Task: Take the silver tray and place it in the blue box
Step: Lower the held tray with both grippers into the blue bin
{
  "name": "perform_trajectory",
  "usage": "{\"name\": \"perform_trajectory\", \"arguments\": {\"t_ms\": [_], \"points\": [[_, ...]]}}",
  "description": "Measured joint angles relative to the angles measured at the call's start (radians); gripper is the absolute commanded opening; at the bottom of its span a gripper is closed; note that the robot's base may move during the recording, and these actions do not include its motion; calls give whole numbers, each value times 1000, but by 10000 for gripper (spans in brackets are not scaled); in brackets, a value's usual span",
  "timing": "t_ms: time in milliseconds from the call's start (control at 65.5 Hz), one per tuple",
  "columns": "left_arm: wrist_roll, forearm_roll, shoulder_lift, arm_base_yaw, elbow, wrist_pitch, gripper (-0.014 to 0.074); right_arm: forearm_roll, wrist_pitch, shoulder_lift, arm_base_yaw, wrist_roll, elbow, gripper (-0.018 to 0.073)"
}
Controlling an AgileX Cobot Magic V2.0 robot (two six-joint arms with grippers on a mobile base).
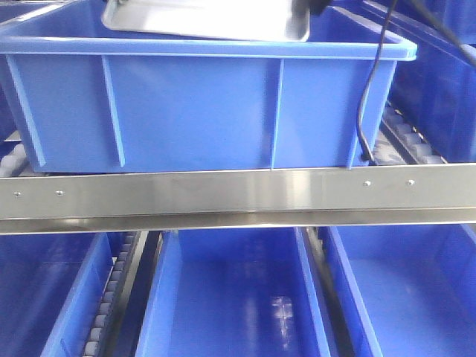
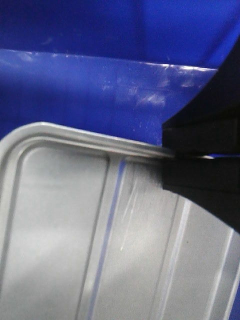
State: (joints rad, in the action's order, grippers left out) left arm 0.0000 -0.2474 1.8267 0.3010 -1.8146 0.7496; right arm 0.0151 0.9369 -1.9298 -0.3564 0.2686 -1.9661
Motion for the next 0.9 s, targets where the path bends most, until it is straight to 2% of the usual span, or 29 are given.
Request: {"name": "perform_trajectory", "arguments": {"t_ms": [381, 900], "points": [[0, 28, 70, -2, -2, -21, -15, 8, -84, -36, 10, -22, -1, 52], [0, 32, 73, -2, -2, -23, -15, 8, -98, -36, 10, -30, -1, 52]]}}
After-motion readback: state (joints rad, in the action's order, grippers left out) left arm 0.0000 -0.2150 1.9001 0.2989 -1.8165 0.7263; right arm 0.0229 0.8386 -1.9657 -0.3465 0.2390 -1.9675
